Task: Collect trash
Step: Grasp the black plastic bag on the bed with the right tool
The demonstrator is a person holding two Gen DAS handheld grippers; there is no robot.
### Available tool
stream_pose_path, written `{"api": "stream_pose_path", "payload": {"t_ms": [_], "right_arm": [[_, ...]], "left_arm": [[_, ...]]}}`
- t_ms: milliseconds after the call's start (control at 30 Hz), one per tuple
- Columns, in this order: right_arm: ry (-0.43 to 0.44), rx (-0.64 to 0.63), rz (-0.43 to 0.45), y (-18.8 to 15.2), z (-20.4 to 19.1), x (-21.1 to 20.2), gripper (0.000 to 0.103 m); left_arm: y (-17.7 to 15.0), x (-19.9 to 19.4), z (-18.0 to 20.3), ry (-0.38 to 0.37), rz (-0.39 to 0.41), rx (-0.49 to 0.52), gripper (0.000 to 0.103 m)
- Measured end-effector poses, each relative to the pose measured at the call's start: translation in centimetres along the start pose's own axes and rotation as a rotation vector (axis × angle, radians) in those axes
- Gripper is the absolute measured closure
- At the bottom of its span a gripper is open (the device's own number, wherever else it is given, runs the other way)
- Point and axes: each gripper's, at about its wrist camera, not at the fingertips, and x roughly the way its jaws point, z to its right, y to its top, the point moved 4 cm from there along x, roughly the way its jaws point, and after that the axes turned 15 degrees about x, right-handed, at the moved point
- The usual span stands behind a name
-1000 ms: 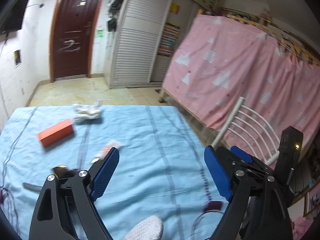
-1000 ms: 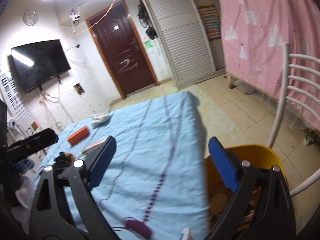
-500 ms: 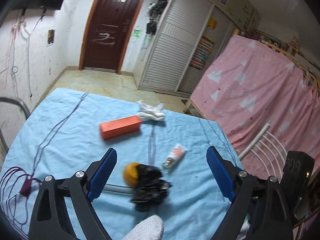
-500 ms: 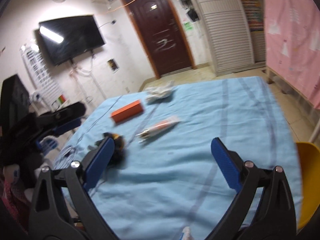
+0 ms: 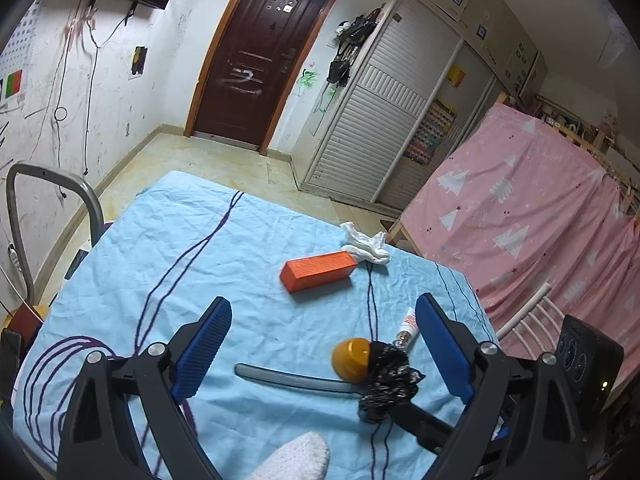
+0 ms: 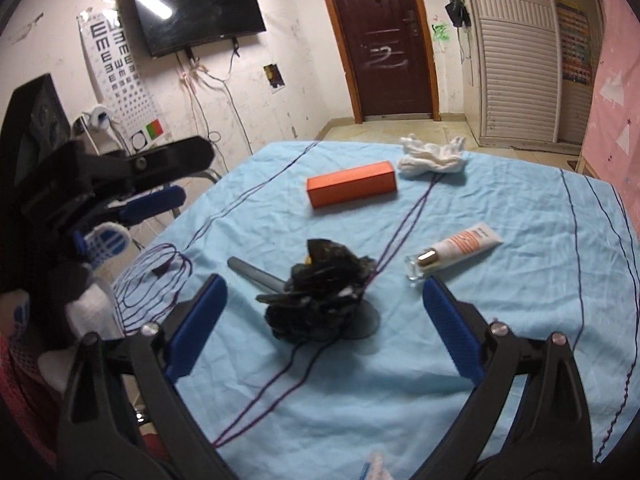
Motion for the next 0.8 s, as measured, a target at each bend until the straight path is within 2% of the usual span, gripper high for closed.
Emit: {"api": "stream_pose_path", "payload": {"t_ms": [67,167,267,433,533,800], "right_arm": [[-0.028,-0.021,-0.006,0.0,-0.4,0.6,0.009],[-0.051,-0.022,-0.026,0.1,-0.5,1.3,0.031],[-0.067,-0.033,-0.054,-0.1,-0.5,1.9,0.041],[-0.079,-0.035,-0.091,-0.4,-0.3,2.7,0.067],[-0.064,-0.003,-0.074,-0.2,0.3,2.3,0.071],[-0.054,0.127,0.022,1.7,4.7,-1.1,0.072]], "left_arm": [[-0.1,0.1,-0.4,0.002,0.000,0.001,0.019],[-0.3,0.3,-0.9,-0.004,-0.001,0.001,0.019],[-0.4,0.5,-1.2,-0.014,-0.003,-0.002,0.019],[-0.6,0.6,-1.0,-0.024,-0.007,0.021,0.018],[-0.6,0.6,-0.3,-0.040,-0.012,0.063,0.018],[-1.5,1.5,3.4,-0.117,-0.054,0.249,0.018]]}}
